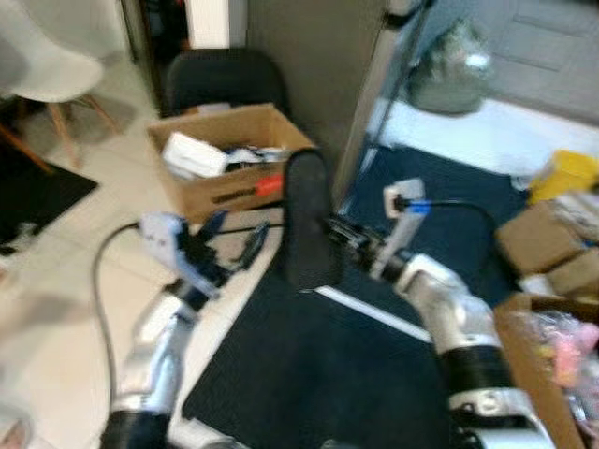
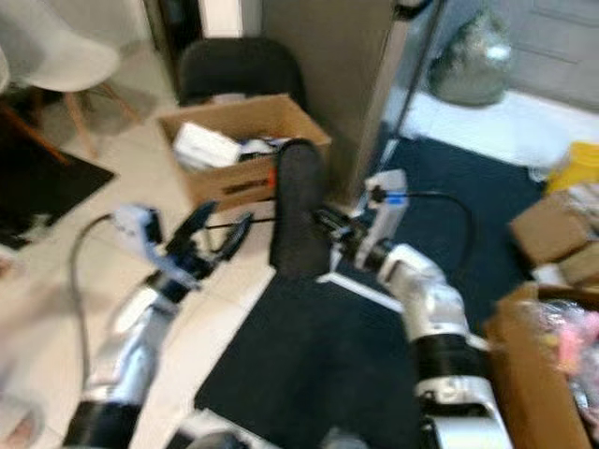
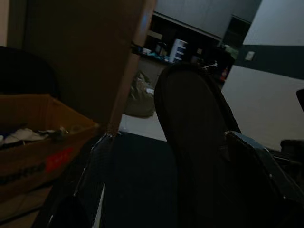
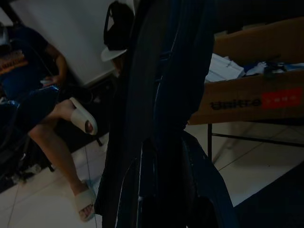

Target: Picking trash to rubbish bin

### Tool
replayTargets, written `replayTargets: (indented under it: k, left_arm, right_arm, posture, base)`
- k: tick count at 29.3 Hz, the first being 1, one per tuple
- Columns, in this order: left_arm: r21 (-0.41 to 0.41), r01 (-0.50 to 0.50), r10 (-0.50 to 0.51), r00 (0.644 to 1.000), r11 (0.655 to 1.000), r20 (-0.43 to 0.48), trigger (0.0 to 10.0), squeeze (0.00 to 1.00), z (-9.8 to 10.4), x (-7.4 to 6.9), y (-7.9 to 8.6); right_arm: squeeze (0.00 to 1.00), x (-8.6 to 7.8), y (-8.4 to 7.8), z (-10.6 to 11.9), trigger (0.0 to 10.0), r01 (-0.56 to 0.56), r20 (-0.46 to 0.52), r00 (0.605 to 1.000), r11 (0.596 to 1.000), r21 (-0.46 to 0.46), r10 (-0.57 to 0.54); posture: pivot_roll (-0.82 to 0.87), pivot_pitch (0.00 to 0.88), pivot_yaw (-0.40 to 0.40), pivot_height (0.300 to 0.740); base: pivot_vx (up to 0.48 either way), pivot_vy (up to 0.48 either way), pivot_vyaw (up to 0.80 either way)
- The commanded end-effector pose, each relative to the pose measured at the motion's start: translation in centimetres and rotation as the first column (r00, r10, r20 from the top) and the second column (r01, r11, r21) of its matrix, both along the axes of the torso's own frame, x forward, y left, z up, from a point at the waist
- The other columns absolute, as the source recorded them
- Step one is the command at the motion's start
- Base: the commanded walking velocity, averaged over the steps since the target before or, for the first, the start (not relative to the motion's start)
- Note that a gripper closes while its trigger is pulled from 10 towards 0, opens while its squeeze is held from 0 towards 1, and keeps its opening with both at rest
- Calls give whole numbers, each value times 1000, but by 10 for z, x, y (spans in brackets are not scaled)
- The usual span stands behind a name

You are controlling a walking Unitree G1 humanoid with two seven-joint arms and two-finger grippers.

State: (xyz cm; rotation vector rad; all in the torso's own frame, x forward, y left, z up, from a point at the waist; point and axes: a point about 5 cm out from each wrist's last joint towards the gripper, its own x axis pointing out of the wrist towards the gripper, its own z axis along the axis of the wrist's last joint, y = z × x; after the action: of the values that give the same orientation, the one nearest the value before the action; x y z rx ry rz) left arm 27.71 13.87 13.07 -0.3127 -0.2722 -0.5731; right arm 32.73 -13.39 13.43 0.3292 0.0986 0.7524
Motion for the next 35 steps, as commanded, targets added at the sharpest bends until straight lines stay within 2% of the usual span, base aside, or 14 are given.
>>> replayTargets:
  k: [1, 35]
  left_arm:
    - [20, 16, -16, 1000, 1000, 3, 10000, 0, -1, 0, -3]
    - [21, 3, -3, 1000, 1000, 10, 10000, 0, 1, 1, -2]
  right_arm:
    - [0, 2, -7, 4, 10000, 20, 21, 1000, 1000, -6, -20]
    - [0, 4, -8, 9, 10000, 45, 48, 998, 999, -22, -44]
  posture:
    - [-6, 0, -57, 740]
    - [-18, 0, -46, 740]
  base:
    - [480, 0, 0]
    - [480, 0, 0]
